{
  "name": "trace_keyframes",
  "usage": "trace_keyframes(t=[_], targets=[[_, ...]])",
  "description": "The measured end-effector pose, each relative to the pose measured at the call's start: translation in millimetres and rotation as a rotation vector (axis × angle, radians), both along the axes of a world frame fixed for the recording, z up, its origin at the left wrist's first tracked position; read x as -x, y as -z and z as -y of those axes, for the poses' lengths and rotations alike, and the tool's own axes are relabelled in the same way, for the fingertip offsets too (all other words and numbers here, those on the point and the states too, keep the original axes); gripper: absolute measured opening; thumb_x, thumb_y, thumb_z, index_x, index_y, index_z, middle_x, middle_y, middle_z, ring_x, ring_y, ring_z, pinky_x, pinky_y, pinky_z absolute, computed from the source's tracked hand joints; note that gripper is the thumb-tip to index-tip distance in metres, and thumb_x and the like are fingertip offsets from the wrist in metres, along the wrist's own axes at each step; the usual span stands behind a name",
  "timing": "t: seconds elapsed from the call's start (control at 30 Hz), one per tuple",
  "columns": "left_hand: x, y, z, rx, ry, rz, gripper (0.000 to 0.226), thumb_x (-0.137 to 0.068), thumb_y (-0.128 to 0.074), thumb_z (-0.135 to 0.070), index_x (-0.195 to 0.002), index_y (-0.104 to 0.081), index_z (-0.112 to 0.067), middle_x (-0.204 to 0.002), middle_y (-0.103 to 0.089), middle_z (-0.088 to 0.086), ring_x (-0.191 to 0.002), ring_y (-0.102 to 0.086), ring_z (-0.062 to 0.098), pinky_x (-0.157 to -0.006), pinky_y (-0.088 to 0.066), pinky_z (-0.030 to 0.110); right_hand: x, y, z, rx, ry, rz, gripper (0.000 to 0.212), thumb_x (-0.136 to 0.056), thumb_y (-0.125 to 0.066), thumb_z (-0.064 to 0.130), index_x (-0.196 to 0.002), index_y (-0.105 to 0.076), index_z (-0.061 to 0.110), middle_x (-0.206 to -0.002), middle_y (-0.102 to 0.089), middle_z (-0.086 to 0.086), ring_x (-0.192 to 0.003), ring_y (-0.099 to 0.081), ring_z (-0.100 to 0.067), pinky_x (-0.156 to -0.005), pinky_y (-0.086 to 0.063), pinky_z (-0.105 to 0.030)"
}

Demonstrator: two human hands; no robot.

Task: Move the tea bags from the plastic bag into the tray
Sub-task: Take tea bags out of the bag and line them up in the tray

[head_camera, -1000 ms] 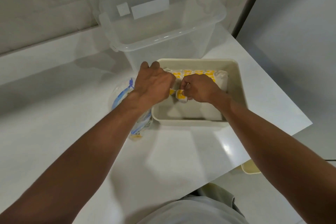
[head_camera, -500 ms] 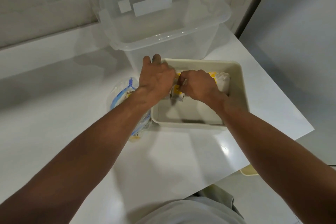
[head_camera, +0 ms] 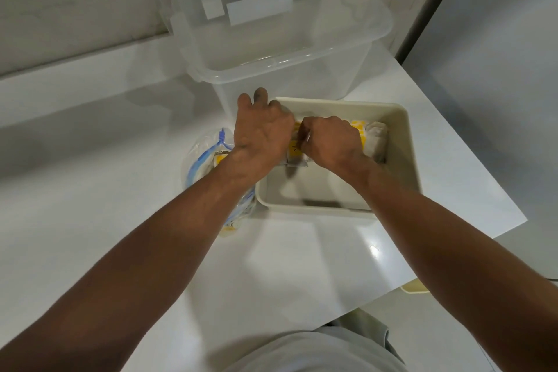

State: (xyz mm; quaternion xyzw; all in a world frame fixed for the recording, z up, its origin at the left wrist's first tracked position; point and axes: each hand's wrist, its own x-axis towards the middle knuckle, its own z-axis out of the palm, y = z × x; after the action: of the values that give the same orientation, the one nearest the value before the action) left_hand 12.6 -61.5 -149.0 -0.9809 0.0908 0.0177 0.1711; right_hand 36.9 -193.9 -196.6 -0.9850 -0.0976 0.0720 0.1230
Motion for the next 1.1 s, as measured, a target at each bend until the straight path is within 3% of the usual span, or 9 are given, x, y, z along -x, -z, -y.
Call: trace_keyframes(t=[0.13, 0.27, 0.5, 0.77, 1.1], targets=[[17, -11, 0, 0.005, 0.045, 0.010, 0.018, -0.086, -0.063, -0.018, -0.103, -0.067, -0.018, -0.100, -0.067, 0.001, -0.110, -0.045, 0.030, -0.082, -0.032, 0.040, 6, 1, 10, 0.002, -0.004, 0.043, 0.017, -0.085, -0.059, 0.036, -0.099, -0.061, 0.026, -0.086, -0.067, -0.005, -0.080, -0.062, -0.032, -0.065, -0.045, -0.033], [33, -11, 8, -0.069, 0.086, -0.130, 0.024, -0.092, -0.056, -0.018, -0.114, -0.063, -0.019, -0.115, -0.064, 0.003, -0.118, -0.045, 0.029, -0.096, -0.031, 0.041, 20, 2, 14, 0.054, -0.053, 0.077, 0.024, -0.086, -0.060, 0.049, -0.096, -0.062, 0.027, -0.090, -0.067, -0.004, -0.086, -0.063, -0.032, -0.067, -0.044, -0.033], [35, 11, 25, -0.177, 0.128, -0.300, 0.026, -0.093, -0.060, -0.034, -0.119, -0.064, -0.034, -0.126, -0.060, -0.004, -0.127, -0.040, 0.030, -0.104, -0.026, 0.046, 22, 11, 2, 0.249, -0.080, 0.049, 0.022, -0.088, -0.056, 0.027, -0.107, -0.067, 0.027, -0.103, -0.067, -0.005, -0.094, -0.065, -0.032, -0.066, -0.037, -0.031], [40, 16, 24, -0.205, 0.123, -0.297, 0.026, -0.093, -0.061, -0.041, -0.118, -0.065, -0.034, -0.129, -0.060, -0.003, -0.129, -0.041, 0.030, -0.109, -0.022, 0.048, 20, 15, 1, 0.291, -0.065, 0.069, 0.024, -0.090, -0.058, 0.034, -0.112, -0.065, 0.025, -0.106, -0.067, -0.005, -0.098, -0.065, -0.030, -0.069, -0.036, -0.031], [39, 15, 27, -0.195, 0.072, -0.279, 0.032, -0.093, -0.062, -0.041, -0.123, -0.062, -0.031, -0.130, -0.060, 0.000, -0.130, -0.041, 0.031, -0.110, -0.022, 0.048, 22, 11, 0, 0.273, -0.065, 0.041, 0.024, -0.089, -0.057, 0.028, -0.112, -0.065, 0.025, -0.106, -0.067, -0.005, -0.097, -0.065, -0.030, -0.068, -0.037, -0.031]])
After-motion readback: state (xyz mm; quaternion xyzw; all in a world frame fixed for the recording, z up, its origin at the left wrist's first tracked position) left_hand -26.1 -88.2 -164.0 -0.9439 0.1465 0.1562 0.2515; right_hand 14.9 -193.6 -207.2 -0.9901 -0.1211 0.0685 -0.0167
